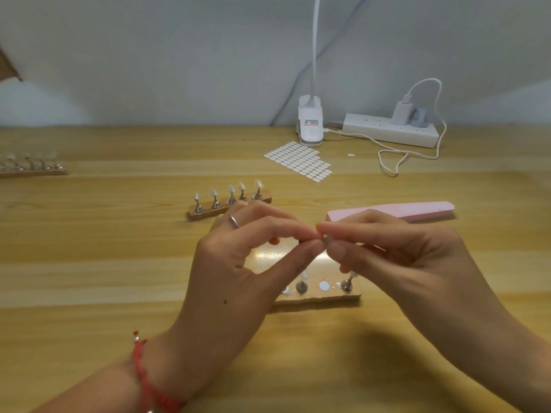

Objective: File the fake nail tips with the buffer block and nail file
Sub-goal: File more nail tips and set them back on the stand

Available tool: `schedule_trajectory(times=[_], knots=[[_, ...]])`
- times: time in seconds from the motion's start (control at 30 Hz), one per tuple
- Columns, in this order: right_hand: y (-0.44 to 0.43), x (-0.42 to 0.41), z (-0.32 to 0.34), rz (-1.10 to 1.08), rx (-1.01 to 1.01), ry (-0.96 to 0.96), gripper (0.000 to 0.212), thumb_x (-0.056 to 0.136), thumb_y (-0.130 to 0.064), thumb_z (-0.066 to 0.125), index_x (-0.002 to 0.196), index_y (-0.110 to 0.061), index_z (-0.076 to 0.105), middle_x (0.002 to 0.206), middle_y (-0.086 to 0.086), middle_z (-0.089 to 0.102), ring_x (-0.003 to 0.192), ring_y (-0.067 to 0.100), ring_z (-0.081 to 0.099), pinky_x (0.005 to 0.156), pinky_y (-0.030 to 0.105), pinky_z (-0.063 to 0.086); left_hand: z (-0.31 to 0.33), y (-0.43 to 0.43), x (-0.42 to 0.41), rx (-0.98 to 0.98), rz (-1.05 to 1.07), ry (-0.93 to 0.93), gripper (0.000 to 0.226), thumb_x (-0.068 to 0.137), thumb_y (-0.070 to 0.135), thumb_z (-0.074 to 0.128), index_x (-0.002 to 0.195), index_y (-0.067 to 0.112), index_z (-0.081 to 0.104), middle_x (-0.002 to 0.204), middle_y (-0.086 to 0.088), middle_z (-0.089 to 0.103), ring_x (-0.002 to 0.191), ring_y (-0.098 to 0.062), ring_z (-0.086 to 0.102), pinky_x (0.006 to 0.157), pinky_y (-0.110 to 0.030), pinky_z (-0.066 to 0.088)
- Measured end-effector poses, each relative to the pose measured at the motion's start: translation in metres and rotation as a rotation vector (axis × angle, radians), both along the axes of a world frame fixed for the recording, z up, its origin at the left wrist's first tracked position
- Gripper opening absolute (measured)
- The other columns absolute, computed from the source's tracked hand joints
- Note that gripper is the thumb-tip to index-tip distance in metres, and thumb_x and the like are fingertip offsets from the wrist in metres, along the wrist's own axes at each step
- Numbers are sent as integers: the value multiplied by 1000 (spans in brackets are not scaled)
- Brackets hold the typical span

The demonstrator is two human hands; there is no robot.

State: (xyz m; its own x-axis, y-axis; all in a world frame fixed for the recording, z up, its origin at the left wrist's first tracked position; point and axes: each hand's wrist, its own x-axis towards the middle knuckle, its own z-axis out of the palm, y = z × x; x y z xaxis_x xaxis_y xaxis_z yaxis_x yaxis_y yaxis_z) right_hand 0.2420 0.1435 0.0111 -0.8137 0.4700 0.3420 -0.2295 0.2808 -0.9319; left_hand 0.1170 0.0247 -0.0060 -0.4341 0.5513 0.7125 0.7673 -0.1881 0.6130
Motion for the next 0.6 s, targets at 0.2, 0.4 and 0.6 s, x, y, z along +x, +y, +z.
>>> schedule_trajectory(times=[0.2,0.4,0.6], knots=[[2,1,1,22,25,-19,29,66,-30,72,95,-28,79,83,1,73,64,11,59,61,25,52,-1,-1,-3,-7,27,55,9,80,32,68,89,31,68,87,13,65,88,-10,59,79,-22,43],[3,1,0,7,38,-14,30,64,-32,73,93,-30,79,86,4,74,69,23,63,62,31,54,-1,-1,-3,14,27,116,9,81,31,69,90,31,66,88,14,64,87,-13,60,79,-34,45],[6,2,2,8,34,-54,28,60,-33,77,88,-32,80,80,1,76,68,24,66,64,32,56,-2,-1,-4,2,22,198,9,82,27,70,91,27,69,90,13,63,87,-16,59,78,-41,45]])
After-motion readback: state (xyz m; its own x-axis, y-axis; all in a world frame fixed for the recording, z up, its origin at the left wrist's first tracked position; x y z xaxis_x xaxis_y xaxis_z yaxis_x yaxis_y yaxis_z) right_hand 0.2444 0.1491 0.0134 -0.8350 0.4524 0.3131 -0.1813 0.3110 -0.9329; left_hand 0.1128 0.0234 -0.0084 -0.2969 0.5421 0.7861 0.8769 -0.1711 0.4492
